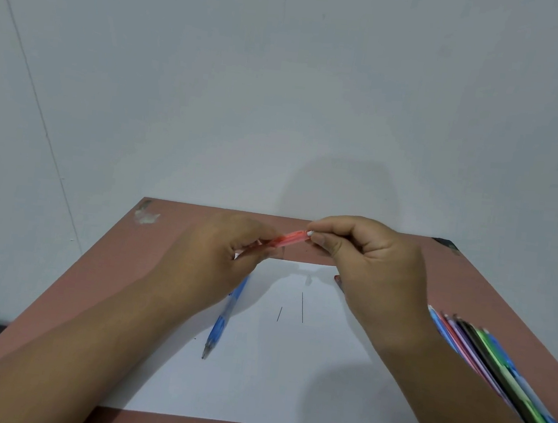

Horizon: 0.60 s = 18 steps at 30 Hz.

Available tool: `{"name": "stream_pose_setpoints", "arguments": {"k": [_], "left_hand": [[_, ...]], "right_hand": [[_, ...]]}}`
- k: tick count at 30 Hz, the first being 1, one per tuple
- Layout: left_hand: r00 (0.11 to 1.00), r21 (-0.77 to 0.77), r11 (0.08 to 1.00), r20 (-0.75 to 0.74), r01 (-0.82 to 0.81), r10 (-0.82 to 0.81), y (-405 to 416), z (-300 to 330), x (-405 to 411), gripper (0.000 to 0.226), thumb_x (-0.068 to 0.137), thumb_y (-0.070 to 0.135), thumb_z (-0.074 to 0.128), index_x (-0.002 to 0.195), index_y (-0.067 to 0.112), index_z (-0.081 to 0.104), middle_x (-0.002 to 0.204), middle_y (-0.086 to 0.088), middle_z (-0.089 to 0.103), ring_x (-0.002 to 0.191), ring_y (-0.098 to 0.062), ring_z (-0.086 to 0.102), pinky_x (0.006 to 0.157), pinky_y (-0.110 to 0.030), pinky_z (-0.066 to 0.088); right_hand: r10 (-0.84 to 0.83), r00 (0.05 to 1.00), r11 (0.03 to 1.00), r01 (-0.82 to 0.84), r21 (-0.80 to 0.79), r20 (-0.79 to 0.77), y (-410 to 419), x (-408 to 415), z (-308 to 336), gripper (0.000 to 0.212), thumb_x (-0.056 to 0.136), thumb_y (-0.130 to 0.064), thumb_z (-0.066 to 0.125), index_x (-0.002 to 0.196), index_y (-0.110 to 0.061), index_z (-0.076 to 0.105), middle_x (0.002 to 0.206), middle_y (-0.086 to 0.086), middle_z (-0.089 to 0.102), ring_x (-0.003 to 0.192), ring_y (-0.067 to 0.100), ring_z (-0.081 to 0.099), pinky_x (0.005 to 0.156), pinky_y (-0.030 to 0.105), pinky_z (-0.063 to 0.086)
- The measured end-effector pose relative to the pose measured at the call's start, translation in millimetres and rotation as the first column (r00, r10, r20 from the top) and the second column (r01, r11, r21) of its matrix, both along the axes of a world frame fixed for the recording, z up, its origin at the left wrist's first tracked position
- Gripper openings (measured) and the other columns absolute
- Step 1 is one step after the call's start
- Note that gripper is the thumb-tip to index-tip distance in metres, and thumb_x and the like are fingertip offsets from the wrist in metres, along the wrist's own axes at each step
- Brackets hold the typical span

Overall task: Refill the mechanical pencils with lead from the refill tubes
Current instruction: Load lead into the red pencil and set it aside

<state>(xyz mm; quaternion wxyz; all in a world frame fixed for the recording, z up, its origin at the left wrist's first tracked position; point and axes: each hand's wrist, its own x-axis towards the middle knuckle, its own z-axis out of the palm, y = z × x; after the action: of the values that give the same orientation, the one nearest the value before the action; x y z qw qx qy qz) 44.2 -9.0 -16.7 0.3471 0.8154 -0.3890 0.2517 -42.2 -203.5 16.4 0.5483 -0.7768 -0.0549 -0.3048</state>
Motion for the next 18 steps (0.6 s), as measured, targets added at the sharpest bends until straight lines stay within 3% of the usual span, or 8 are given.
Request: {"name": "stream_pose_setpoints", "arguments": {"k": [4, 9, 14, 18], "left_hand": [[1.000, 0.030, 0.999, 0.011, -0.015, 0.014, 0.3, 1.9, -1.5, 0.019, 0.094, 0.019, 0.071, 0.110, 0.029, 0.075, 0.093, 0.019, 0.071, 0.086, -0.005, 0.065, 0.072, -0.035, 0.055], [1.000, 0.055, 0.998, -0.003, -0.002, 0.002, 0.5, 0.4, 0.5, 0.025, 0.095, 0.016, 0.065, 0.114, 0.031, 0.073, 0.097, 0.021, 0.070, 0.091, -0.005, 0.063, 0.077, -0.034, 0.053], [0.997, 0.040, 0.996, -0.027, 0.077, -0.076, -2.9, 1.9, 1.8, 0.038, 0.097, 0.005, 0.063, 0.123, 0.030, 0.070, 0.107, 0.019, 0.071, 0.100, -0.008, 0.065, 0.084, -0.033, 0.053], [0.997, 0.017, 0.997, -0.018, 0.078, -0.078, -3.1, -0.3, 0.9, 0.030, 0.097, 0.012, 0.062, 0.120, 0.029, 0.071, 0.103, 0.019, 0.072, 0.095, -0.004, 0.064, 0.082, -0.023, 0.050]], "right_hand": [[-0.051, 0.998, 0.993, 0.054, -0.105, 0.029, -2.4, 2.6, -2.3, 0.023, 0.089, -0.004, 0.075, 0.088, -0.027, 0.081, 0.083, -0.021, 0.074, 0.085, -0.003, 0.070, 0.066, 0.010, 0.051], [-0.026, 0.999, 0.995, 0.024, -0.098, -0.026, -4.8, 4.5, -3.7, 0.020, 0.090, -0.009, 0.075, 0.097, -0.026, 0.081, 0.086, -0.021, 0.075, 0.086, -0.002, 0.071, 0.070, 0.010, 0.051], [0.013, 0.997, 0.998, -0.018, -0.067, -0.081, -3.7, 5.6, -5.0, 0.035, 0.090, -0.009, 0.074, 0.116, -0.033, 0.074, 0.096, -0.020, 0.076, 0.094, 0.002, 0.072, 0.090, 0.024, 0.057], [-0.013, 0.997, 0.997, 0.008, -0.070, -0.078, -3.5, 4.7, -6.8, 0.036, 0.095, -0.014, 0.070, 0.124, -0.034, 0.070, 0.098, -0.021, 0.075, 0.096, 0.002, 0.072, 0.088, 0.022, 0.057]]}}
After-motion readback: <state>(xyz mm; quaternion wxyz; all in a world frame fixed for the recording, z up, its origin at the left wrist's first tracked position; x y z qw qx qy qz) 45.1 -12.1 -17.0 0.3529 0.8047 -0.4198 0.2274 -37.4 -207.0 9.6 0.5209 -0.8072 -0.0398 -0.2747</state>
